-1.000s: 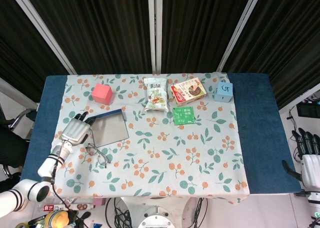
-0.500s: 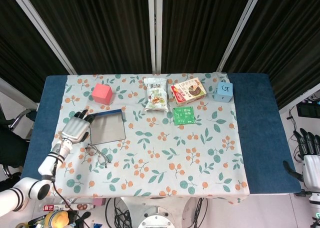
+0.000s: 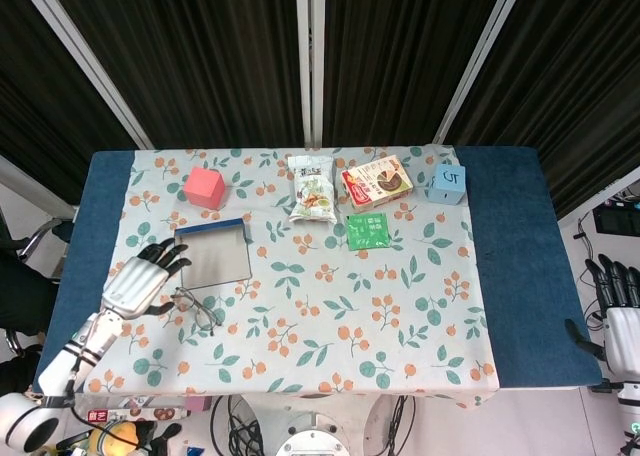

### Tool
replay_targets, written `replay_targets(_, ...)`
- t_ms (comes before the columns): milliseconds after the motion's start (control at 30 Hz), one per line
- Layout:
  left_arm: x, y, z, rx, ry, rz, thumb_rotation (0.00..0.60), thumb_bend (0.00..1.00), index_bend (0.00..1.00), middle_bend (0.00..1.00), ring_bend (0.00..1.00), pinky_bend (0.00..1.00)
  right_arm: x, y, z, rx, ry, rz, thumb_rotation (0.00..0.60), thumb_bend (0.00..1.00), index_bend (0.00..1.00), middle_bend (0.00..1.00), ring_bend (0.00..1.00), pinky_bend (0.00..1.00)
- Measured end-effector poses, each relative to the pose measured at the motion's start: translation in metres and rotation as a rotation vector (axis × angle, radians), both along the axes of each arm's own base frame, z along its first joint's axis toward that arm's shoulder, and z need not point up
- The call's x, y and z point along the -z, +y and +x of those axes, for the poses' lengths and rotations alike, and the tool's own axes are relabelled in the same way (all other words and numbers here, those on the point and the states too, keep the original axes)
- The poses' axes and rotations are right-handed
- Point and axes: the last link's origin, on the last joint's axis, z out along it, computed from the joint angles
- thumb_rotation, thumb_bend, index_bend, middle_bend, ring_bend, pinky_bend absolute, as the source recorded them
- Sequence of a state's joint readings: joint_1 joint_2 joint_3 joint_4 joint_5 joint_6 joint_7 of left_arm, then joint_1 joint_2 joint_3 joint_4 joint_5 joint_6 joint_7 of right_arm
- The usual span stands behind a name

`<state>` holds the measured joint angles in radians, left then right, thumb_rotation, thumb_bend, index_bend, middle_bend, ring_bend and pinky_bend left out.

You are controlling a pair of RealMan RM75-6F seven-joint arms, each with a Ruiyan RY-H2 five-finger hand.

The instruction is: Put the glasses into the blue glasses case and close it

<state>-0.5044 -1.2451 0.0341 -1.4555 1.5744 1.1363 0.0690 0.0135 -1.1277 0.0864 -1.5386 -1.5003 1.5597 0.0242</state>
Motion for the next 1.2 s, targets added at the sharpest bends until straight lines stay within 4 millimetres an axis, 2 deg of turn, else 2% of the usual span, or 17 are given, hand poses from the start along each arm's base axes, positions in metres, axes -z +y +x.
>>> replay_targets(200,0.017,-0.016,-0.01,0.07,-0.002,-0.071,0.6,0.09,0.29,0.09,0.05,0.18,-0.002,0.001,0.004,-0.009,0.003,-0.004,0.6,0.18,0.0,0.0,0.0,0.0)
replay_targets(467,0.038,-0.012,-0.016,0.102,0.011,-0.084,0.6,0.08,0.33,0.09,0.05,0.18,-0.005,0.004,0.008,-0.011,0.012,-0.017,0.6,0.18,0.0,0.0,0.0,0.0)
replay_targets(633,0.046,-0.008,-0.021,0.103,0.011,-0.085,0.6,0.13,0.35,0.09,0.05,0.18,-0.003,0.004,0.007,-0.003,0.013,-0.013,0.6,0.18,0.0,0.0,0.0,0.0)
replay_targets(867,0.056,-0.003,-0.025,0.092,0.001,-0.088,0.6,0.18,0.37,0.1,0.05,0.18,-0.001,0.002,0.007,0.0,0.019,-0.004,0.6,0.23,0.0,0.0,0.0,0.0)
replay_targets(1200,0.066,0.0,-0.027,0.061,-0.043,-0.092,0.6,0.26,0.45,0.12,0.05,0.18,-0.001,0.003,0.005,0.013,0.02,-0.001,0.6,0.24,0.0,0.0,0.0,0.0)
